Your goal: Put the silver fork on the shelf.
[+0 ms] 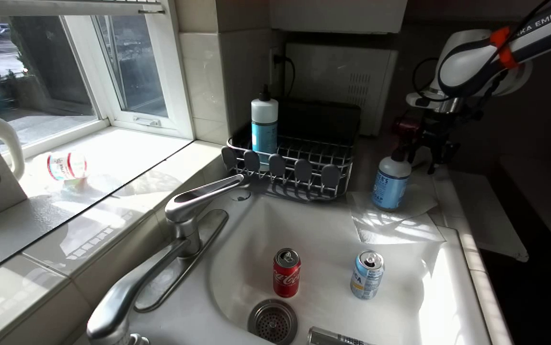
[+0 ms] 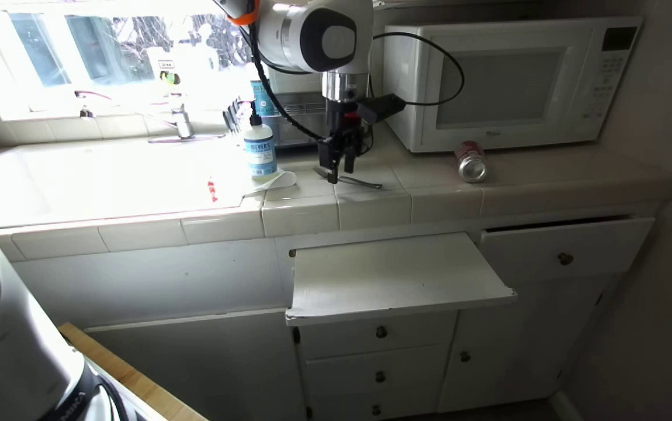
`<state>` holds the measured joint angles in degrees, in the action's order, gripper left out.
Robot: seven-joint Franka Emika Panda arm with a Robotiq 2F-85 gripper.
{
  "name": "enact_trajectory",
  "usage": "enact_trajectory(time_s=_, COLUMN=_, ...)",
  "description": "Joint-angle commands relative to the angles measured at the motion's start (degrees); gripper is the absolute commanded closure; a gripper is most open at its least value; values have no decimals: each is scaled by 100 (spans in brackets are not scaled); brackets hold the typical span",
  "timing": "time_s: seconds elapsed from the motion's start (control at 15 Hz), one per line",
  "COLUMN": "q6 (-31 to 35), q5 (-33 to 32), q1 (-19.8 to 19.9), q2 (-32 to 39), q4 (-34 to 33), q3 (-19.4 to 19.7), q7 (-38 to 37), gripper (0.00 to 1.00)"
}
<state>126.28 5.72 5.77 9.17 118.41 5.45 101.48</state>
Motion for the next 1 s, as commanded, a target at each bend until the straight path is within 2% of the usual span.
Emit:
enact_trajectory(time_s=0.0, q6=144, q5=144, q1=124, q2=167, q4=-89, q3=-140, q7=233, gripper=29)
enact_trajectory(time_s=0.13, q6=175, q5=187, q1=136, q2=185, q4=-104, q3=-185, q7=302, gripper=29)
enact_trajectory(time_s=0.27, q6=153, q5=207, q1=143, q2=214, q4=-148, q3=-220, q7=338, gripper=34)
enact_trajectory(time_s=0.53, q6=175, q5=170, q1=151, q2=275, q4=-240, q3=-246, q7=364, gripper=60)
enact_trajectory(time_s=0.73, q6=157, q5=144, q1=171, q2=315, q4=-277, q3=-242, q7=393, gripper=57)
enact_trajectory(time_s=0.93, q6=160, q5=159, q1=203, q2=366, q4=-325, q3=-255, q7=449, gripper=48)
